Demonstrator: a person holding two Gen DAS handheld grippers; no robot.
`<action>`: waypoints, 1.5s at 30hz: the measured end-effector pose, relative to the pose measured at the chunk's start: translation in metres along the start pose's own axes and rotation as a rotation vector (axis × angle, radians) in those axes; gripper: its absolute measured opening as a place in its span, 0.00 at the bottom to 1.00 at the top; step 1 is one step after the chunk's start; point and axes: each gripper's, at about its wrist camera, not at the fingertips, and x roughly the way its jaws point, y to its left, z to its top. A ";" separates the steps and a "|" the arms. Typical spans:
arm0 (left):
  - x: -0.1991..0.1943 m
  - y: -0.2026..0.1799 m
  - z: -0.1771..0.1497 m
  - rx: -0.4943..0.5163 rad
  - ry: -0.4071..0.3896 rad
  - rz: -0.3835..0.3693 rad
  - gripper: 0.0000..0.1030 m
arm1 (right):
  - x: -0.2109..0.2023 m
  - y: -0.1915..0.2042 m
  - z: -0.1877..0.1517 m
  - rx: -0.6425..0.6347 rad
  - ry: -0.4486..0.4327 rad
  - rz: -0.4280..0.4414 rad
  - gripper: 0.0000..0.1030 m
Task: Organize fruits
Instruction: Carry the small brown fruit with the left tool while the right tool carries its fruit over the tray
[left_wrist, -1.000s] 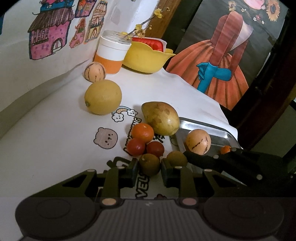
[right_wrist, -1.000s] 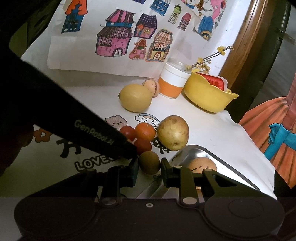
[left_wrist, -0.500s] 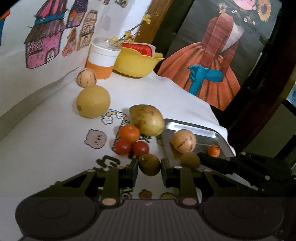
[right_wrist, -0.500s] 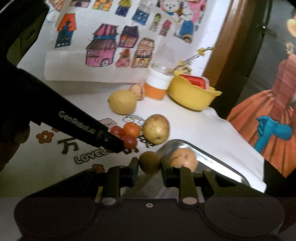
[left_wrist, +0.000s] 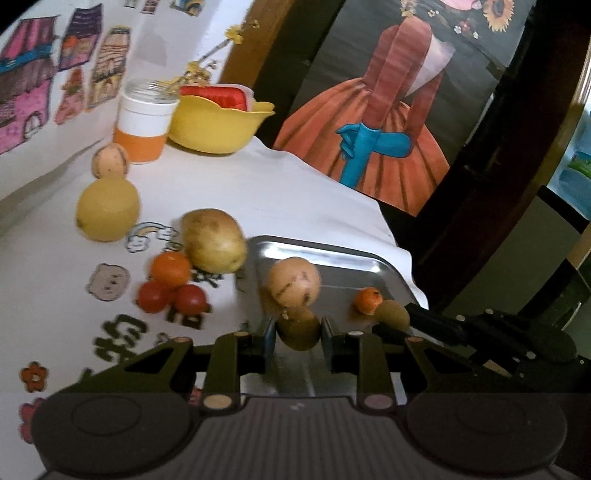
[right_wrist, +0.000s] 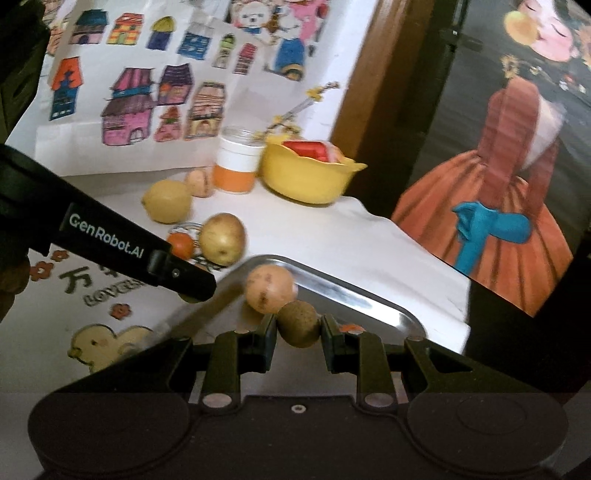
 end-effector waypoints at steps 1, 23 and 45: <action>0.002 -0.004 -0.001 0.002 0.001 -0.003 0.28 | -0.001 -0.004 -0.003 0.004 0.002 -0.007 0.27; 0.054 -0.060 -0.009 0.099 0.068 -0.031 0.28 | 0.004 -0.056 -0.038 0.065 0.066 -0.082 0.27; 0.067 -0.060 -0.012 0.103 0.097 -0.009 0.28 | 0.016 -0.052 -0.041 0.069 0.074 -0.050 0.27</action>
